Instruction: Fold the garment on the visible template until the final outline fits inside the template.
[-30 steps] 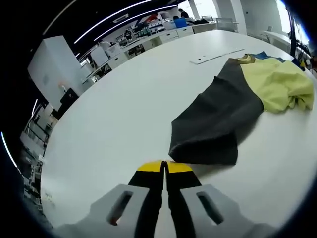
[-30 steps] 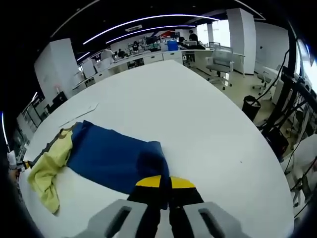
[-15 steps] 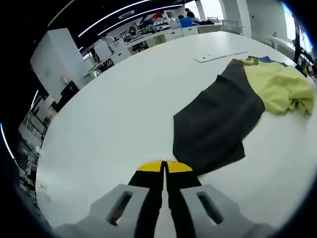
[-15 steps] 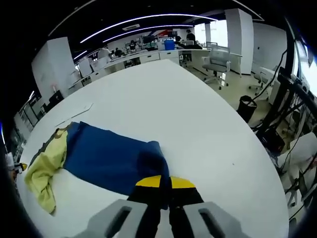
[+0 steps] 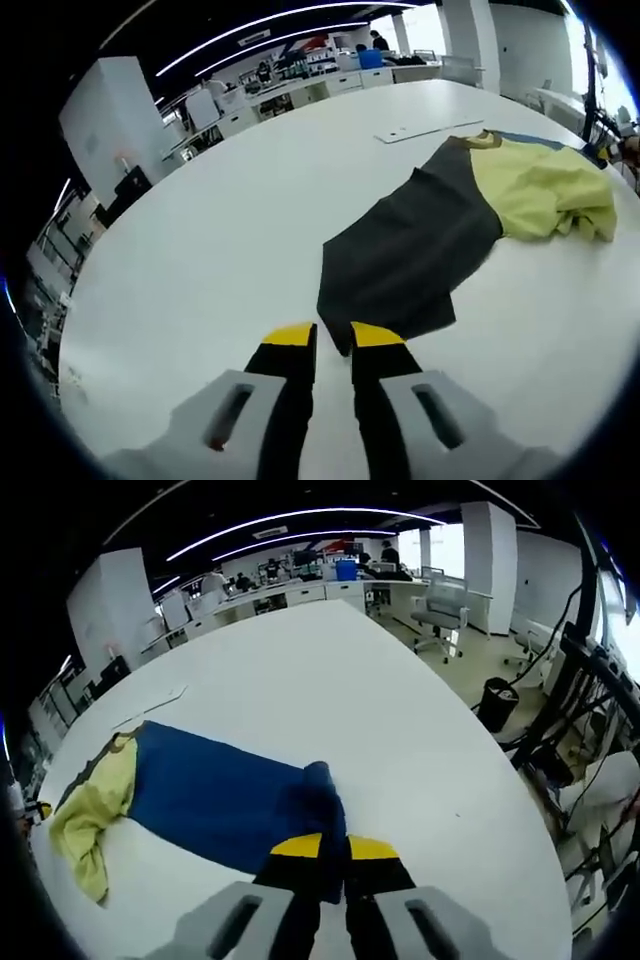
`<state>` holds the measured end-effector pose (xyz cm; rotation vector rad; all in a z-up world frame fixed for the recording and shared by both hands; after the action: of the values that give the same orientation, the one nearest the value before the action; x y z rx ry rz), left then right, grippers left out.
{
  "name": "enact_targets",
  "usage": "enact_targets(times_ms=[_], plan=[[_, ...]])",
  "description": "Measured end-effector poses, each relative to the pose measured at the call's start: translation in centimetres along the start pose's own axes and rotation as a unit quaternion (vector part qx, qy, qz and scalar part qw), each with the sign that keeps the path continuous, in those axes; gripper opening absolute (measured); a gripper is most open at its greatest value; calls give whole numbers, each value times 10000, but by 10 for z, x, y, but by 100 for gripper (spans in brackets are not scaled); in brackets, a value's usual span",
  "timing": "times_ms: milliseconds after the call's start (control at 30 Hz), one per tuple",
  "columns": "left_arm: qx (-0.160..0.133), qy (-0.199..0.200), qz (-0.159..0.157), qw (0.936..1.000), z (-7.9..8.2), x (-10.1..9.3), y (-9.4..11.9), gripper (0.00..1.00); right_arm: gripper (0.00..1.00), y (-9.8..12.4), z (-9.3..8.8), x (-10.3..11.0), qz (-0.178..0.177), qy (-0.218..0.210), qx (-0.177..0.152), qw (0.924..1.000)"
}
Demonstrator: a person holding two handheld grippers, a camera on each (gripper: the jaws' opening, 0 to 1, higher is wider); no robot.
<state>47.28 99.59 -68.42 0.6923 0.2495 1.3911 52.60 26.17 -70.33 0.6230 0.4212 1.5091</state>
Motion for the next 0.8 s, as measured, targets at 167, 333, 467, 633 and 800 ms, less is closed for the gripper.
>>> enact_targets(times_ms=[167, 333, 467, 633, 800], plan=[[-182, 239, -100, 9995, 1, -4, 6, 27, 34, 3, 2, 5, 60, 61, -40, 10000], [-426, 205, -121, 9988, 7, -10, 17, 38, 57, 8, 6, 24, 476, 250, -160, 9984], [-691, 434, -227, 9964, 13, -19, 28, 48, 67, 15, 2, 43, 774, 368, -113, 9963], [-893, 438, -374, 9943, 17, -30, 38, 62, 76, 23, -8, 72, 1286, 706, 12, 9892], [-1079, 534, -525, 9913, 20, -43, 47, 74, 83, 34, -10, 101, 1746, 795, -2, 9814]])
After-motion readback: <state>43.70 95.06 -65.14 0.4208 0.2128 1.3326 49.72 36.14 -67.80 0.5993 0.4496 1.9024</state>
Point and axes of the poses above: the point that each gripper's makers call its tool centre point, and the gripper's own axes: y roughly backward along the fingers, x roughly to its left, z roughly out of its top, the point moved 6 cm from there along y, roughly backward along the fingers, and after that the axes turned 8 degrees about -x, right-handed, at the moved point
